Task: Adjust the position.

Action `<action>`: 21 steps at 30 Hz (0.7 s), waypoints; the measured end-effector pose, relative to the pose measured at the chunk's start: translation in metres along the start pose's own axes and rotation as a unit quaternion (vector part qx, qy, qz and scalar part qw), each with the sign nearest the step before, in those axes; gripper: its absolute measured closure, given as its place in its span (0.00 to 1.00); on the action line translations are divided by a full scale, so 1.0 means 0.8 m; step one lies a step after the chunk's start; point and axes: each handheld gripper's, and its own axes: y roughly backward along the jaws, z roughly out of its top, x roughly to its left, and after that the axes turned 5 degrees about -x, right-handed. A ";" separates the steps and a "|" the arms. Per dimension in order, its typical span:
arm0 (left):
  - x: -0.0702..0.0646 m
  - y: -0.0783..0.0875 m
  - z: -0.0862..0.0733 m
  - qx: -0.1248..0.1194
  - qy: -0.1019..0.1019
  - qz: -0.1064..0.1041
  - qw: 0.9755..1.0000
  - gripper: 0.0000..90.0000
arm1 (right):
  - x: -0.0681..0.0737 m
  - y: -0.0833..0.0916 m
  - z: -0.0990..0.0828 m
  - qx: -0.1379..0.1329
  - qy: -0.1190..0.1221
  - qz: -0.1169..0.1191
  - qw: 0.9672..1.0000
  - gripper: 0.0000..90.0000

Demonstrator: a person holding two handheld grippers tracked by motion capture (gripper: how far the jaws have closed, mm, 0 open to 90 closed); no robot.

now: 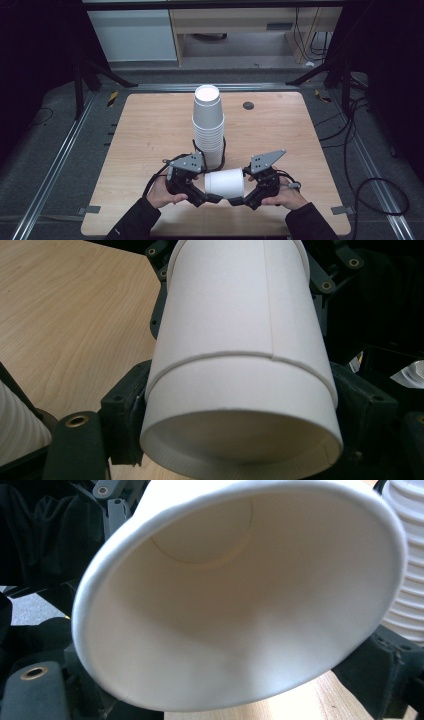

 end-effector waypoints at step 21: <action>0.009 0.022 -0.005 0.030 0.007 0.046 0.998 0.16 | -0.007 0.020 0.014 0.044 0.038 -0.063 0.996 0.12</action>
